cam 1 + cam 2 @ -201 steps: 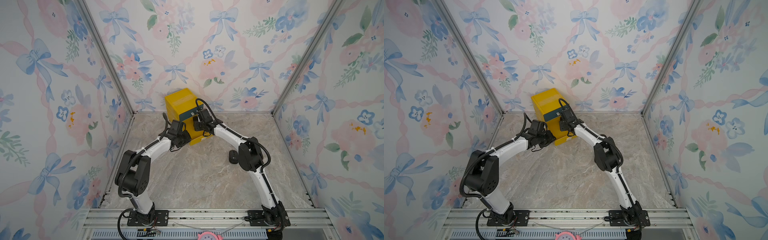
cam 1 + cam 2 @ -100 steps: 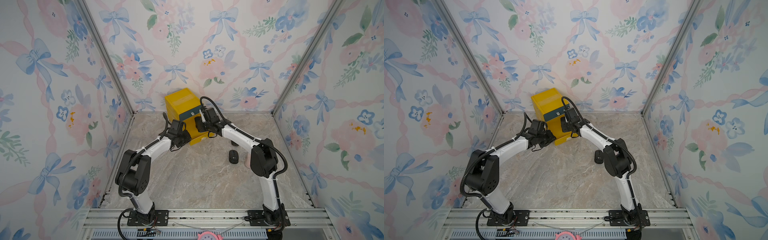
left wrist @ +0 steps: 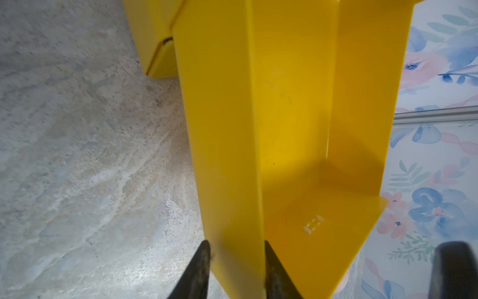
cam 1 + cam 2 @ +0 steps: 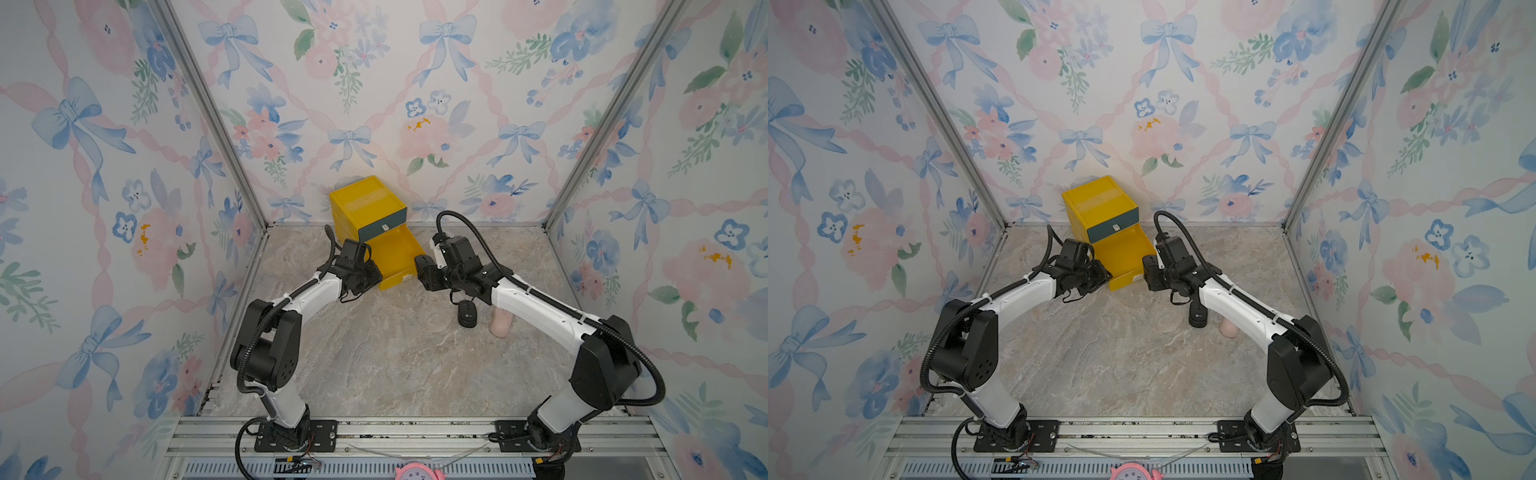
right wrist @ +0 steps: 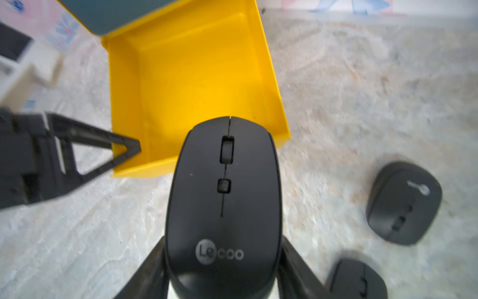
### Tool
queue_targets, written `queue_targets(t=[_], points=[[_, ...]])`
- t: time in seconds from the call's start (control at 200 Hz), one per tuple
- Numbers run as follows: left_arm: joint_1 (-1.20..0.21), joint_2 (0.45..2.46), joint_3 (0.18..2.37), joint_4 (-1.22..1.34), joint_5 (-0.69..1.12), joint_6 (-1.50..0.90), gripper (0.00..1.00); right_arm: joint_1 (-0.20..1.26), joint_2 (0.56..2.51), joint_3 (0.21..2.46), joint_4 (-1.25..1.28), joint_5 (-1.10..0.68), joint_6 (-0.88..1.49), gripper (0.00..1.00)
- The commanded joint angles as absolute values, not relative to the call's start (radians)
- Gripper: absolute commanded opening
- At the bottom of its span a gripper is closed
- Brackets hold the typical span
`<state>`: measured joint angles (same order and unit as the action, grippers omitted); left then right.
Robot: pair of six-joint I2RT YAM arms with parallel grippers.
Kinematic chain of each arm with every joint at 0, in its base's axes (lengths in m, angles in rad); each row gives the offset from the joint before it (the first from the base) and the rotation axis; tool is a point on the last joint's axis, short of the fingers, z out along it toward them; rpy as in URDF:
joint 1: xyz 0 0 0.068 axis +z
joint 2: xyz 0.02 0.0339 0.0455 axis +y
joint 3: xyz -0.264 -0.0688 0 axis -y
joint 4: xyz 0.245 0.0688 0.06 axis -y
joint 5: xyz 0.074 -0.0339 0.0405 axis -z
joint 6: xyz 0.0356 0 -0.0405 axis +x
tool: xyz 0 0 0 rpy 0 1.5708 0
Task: Take the mice out of the drawer
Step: Place the mouse at the center of the board.
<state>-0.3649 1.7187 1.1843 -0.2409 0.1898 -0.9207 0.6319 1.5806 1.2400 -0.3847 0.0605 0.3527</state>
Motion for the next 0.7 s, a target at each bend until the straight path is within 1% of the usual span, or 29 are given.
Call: queue_targets(t=[0.0,0.11,0.305,0.425,0.485,0.52,0.695], points=[[-0.357,1.704,1.207,-0.262,0.185,-0.920,0.38,0.647,1.536,1.081,-0.359,0.089,0.442,0.56],[-0.355,1.694,1.215,-0.261,0.184,-0.910,0.41,0.660,1.565,0.988,-0.316,0.098,0.482,0.55],[-0.344,1.658,1.219,-0.273,0.171,-0.895,0.45,0.670,1.670,0.933,-0.240,0.112,0.524,0.56],[-0.327,1.632,1.225,-0.295,0.164,-0.874,0.49,0.682,1.698,0.926,-0.247,0.136,0.513,0.62],[-0.317,1.616,1.223,-0.298,0.161,-0.863,0.51,0.686,1.701,0.935,-0.266,0.148,0.509,0.72],[-0.309,1.606,1.225,-0.306,0.162,-0.852,0.52,0.685,1.697,0.946,-0.283,0.150,0.509,0.75],[-0.253,1.565,1.265,-0.338,0.129,-0.777,0.57,0.682,1.632,1.056,-0.350,0.150,0.487,0.79]])
